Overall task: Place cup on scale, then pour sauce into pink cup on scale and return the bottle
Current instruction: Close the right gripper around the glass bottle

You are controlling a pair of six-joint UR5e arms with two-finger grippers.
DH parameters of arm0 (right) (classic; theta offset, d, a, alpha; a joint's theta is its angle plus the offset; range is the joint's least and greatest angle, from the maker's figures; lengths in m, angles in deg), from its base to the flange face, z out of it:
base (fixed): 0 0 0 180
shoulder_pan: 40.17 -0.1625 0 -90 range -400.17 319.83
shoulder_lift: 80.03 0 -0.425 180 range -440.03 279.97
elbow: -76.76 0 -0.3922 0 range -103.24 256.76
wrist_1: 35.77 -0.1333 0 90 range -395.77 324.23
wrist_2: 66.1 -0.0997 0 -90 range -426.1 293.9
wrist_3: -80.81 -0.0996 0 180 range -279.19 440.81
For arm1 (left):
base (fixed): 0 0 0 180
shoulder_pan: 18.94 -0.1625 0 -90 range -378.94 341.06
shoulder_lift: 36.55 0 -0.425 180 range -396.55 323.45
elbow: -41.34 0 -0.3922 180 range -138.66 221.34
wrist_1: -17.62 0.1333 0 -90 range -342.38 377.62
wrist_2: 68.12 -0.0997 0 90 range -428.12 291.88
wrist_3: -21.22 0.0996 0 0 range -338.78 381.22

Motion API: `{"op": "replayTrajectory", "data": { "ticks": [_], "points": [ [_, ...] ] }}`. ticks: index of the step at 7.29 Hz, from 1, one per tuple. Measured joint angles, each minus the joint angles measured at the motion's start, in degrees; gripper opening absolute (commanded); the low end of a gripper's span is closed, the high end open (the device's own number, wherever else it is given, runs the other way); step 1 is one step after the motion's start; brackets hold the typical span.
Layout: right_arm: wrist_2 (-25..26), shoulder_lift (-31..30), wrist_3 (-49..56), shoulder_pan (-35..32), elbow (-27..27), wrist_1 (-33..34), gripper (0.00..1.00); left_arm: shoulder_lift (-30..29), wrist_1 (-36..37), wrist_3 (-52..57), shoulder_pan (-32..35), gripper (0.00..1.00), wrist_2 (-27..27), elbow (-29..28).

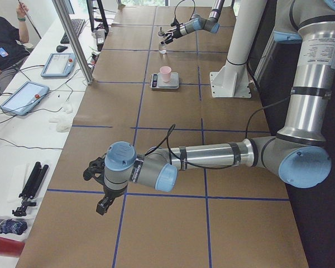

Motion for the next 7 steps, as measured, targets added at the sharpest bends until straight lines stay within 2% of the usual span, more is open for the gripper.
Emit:
{"op": "replayTrajectory", "data": {
  "ticks": [6, 7],
  "points": [
    [1.02, 0.14, -0.67, -1.35, 0.68, 0.25, 0.99, 0.0, 0.0, 0.0, 0.05, 1.0, 0.0, 0.43],
    [1.06, 0.88, -0.72, -1.58, 1.57, 0.24, 0.72, 0.0, 0.0, 0.0, 0.05, 1.0, -0.02, 0.42]
  ]
}}
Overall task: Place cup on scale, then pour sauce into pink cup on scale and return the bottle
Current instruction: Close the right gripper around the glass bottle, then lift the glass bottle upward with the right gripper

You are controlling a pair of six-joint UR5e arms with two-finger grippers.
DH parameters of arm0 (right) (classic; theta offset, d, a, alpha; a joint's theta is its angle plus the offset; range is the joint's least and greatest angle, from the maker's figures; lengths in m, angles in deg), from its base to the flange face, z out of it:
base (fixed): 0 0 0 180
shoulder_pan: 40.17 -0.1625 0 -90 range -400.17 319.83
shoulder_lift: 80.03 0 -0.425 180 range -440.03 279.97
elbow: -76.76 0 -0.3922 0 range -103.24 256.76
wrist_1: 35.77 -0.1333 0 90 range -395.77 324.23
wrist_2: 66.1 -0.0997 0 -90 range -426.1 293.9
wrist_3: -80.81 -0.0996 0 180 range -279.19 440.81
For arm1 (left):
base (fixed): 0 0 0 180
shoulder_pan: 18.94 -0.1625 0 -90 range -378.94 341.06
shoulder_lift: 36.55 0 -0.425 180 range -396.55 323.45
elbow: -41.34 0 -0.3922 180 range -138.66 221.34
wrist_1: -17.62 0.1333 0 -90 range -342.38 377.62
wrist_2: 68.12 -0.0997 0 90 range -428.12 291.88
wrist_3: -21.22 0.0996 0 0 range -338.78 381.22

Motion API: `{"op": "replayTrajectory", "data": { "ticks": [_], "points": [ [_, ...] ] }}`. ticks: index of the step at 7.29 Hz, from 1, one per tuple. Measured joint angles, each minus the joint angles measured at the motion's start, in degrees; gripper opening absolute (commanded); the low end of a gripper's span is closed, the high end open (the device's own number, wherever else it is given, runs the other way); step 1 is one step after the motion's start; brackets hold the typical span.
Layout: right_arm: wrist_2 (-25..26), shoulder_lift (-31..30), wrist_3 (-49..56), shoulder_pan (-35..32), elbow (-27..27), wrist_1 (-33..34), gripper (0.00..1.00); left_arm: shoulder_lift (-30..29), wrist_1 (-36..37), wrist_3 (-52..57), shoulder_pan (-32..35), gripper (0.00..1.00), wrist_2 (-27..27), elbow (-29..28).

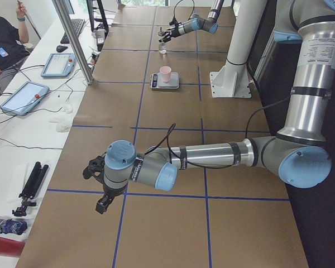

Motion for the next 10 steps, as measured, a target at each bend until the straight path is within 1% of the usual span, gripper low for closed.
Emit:
{"op": "replayTrajectory", "data": {
  "ticks": [1, 2, 4, 6, 7, 9, 10],
  "points": [
    [0.5, 1.44, -0.11, -0.15, 1.56, -0.04, 0.2, 0.0, 0.0, 0.0, 0.0, 1.0, -0.02, 0.0],
    [1.36, 2.73, -0.29, -0.24, 3.13, -0.06, 0.0, 0.0, 0.0, 0.0, -0.01, 1.0, 0.0, 0.03],
    [2.12, 3.38, -0.48, -0.33, 4.33, -0.21, 0.0, -0.02, 0.0, 0.0, -0.03, 1.0, 0.02, 0.1],
    [2.4, 3.51, 0.08, -0.34, 3.76, -0.34, 0.0, -0.07, 0.0, 0.0, -0.07, 1.0, 0.02, 0.12],
    [2.91, 3.62, 2.91, -0.39, 2.65, -0.38, 0.0, -0.08, 0.0, 0.0, -0.08, 1.0, 0.02, 0.14],
    [3.82, 4.61, 12.56, -0.38, -2.51, -0.38, 0.0, -0.11, 0.0, 0.0, -0.08, 1.0, 0.02, 0.18],
    [3.9, 5.46, 17.36, -0.31, -4.17, -0.4, 0.0, -0.15, 0.0, -0.02, -0.09, 1.0, 0.02, 0.21]
  ]
}}
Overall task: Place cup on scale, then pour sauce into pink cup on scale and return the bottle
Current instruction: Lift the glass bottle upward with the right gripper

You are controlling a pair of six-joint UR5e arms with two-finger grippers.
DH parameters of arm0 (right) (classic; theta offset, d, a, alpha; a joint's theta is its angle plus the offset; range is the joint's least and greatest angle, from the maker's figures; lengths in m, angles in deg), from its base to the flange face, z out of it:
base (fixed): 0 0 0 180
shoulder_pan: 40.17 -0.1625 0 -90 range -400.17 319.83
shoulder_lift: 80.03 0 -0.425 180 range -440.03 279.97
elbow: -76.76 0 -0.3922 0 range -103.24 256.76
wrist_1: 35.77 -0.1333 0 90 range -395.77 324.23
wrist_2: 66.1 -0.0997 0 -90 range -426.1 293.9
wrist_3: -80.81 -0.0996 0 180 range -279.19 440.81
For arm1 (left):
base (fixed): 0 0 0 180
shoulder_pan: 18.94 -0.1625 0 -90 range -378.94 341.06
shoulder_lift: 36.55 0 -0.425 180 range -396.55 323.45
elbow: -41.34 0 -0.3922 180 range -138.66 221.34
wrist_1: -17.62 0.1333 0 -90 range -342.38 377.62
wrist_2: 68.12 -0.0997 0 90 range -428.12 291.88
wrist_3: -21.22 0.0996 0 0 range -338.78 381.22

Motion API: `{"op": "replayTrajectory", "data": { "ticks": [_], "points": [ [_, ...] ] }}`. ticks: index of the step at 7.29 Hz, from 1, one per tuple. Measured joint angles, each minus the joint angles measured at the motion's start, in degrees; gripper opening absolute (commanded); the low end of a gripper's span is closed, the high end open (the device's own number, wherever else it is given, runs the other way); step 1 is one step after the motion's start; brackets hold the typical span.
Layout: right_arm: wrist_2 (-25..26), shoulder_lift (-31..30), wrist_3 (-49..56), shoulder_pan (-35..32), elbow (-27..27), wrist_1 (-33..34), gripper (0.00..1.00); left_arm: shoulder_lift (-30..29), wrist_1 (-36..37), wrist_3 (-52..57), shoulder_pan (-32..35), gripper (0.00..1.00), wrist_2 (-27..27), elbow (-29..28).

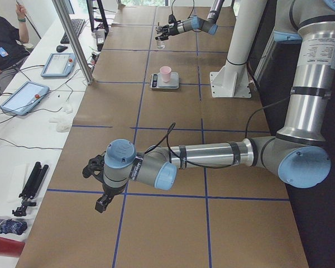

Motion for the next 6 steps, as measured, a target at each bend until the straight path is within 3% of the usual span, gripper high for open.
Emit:
{"op": "replayTrajectory", "data": {
  "ticks": [4, 6],
  "points": [
    [0.72, 5.48, 20.82, 0.6, -0.78, 0.32, 0.0, 0.13, 0.11, -3.76, 0.0, 1.0, 0.05, 0.51],
    [0.35, 6.23, 25.95, 0.77, -1.2, 0.39, 0.0, 0.81, 0.93, -12.15, -0.09, 1.0, 4.49, 0.85]
  ]
}}
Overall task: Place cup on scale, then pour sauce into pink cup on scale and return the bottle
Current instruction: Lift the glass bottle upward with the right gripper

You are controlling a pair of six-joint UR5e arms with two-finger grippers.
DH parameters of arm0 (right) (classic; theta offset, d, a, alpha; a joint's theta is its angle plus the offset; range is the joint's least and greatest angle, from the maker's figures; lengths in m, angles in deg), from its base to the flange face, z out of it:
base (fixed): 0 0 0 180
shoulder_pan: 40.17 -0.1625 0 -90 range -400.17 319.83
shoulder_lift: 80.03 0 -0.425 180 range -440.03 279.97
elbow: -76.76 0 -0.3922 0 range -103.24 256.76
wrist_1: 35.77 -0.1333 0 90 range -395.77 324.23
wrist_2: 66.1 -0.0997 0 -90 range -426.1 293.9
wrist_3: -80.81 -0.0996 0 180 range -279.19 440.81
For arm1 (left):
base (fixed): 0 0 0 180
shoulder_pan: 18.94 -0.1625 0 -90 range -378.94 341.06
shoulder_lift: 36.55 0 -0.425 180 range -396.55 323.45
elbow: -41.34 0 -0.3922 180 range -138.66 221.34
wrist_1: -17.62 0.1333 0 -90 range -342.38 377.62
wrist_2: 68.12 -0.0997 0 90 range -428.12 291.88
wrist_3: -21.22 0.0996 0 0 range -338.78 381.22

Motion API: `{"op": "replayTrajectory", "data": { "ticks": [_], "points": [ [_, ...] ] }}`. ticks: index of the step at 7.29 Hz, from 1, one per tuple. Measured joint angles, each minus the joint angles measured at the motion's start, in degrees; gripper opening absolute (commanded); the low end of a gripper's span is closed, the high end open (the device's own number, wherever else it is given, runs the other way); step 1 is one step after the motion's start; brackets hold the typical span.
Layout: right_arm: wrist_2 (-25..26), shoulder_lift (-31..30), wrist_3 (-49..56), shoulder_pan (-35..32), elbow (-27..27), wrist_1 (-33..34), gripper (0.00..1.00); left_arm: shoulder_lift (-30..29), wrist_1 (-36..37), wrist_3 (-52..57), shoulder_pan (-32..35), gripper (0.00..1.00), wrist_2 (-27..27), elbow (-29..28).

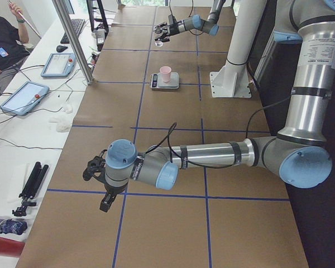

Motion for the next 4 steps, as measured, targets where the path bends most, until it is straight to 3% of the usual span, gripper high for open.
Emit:
{"op": "replayTrajectory", "data": {
  "ticks": [2, 4],
  "points": [
    [-0.29, 1.09, 1.53, 0.35, -0.65, 0.2, 0.0, 1.87, 1.48, -2.82, -1.54, 1.0, 2.84, 1.78],
    [-0.75, 1.54, 3.16, 1.09, -1.9, 0.51, 0.0, 4.73, 1.79, -2.49, -4.11, 1.0, 1.81, 3.04]
  ]
}}
